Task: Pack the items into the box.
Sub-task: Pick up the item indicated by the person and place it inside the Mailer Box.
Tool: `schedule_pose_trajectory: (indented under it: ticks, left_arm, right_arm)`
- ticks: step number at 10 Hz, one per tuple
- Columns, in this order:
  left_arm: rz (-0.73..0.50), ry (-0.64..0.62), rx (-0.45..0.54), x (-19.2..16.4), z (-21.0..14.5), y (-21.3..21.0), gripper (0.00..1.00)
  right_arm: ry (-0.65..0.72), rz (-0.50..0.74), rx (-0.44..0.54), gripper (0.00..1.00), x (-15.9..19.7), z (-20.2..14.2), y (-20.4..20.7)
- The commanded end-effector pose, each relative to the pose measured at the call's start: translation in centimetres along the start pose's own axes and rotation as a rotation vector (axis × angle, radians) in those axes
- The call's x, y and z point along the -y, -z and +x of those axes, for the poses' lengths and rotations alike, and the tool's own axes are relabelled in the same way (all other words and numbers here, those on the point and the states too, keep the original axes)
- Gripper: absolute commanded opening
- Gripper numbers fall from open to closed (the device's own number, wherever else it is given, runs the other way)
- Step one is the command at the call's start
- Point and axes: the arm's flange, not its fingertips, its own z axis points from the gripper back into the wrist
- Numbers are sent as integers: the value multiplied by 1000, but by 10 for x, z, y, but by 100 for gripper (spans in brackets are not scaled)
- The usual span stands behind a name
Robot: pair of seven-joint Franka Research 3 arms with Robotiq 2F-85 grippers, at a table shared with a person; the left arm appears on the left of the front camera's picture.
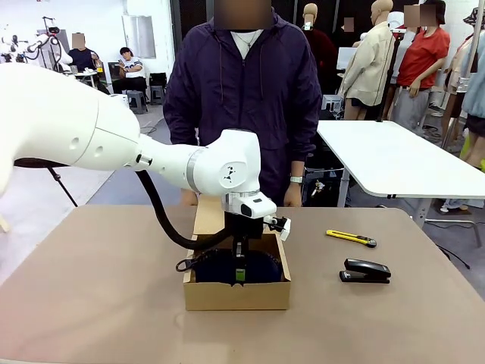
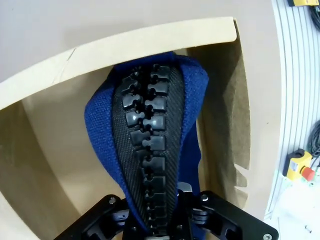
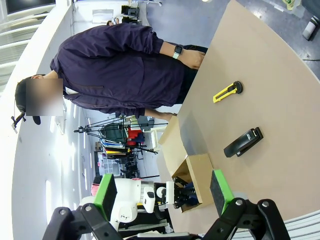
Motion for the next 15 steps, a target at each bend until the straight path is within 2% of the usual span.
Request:
schedule_pose_trajectory:
  ticks: [1, 2, 5, 8, 9, 10, 11, 12, 13, 14, 15]
  left_arm:
    - [-31, 25, 36, 1, -2, -7, 57]
    - [-26, 25, 39, 2, -2, -8, 100]
    - [24, 4, 36, 12, -6, -27, 100]
    - [115, -10, 29, 36, -21, -79, 100]
    - [118, -12, 122, 50, -33, -101, 100]
    - [111, -54, 194, 69, -58, -125, 100]
    - [98, -109, 294, 97, -98, -146, 100]
    - [79, -266, 436, 140, -154, -162, 100]
    - [21, -517, 533, 188, -208, -167, 100]
    - [-25, -663, 636, 229, -254, -169, 100]
    - [1, -759, 799, 272, -305, -173, 100]
  right_arm:
    - [-10, 27, 8, 100, -1, 2, 2]
    - [-10, 27, 8, 100, -1, 2, 2]
    - [-10, 27, 8, 100, -1, 2, 2]
    - [-10, 27, 8, 100, -1, 2, 2]
    - [-10, 27, 8, 100, -1, 2, 2]
    - [-10, 27, 8, 100, -1, 2, 2]
    - [-10, 27, 8, 100, -1, 2, 2]
    - [-10, 27, 8, 100, -1, 2, 2]
    - [-10, 27, 8, 100, -1, 2, 2]
    - [-10, 27, 8, 100, -1, 2, 2]
    - [-10, 27, 8, 100, -1, 2, 2]
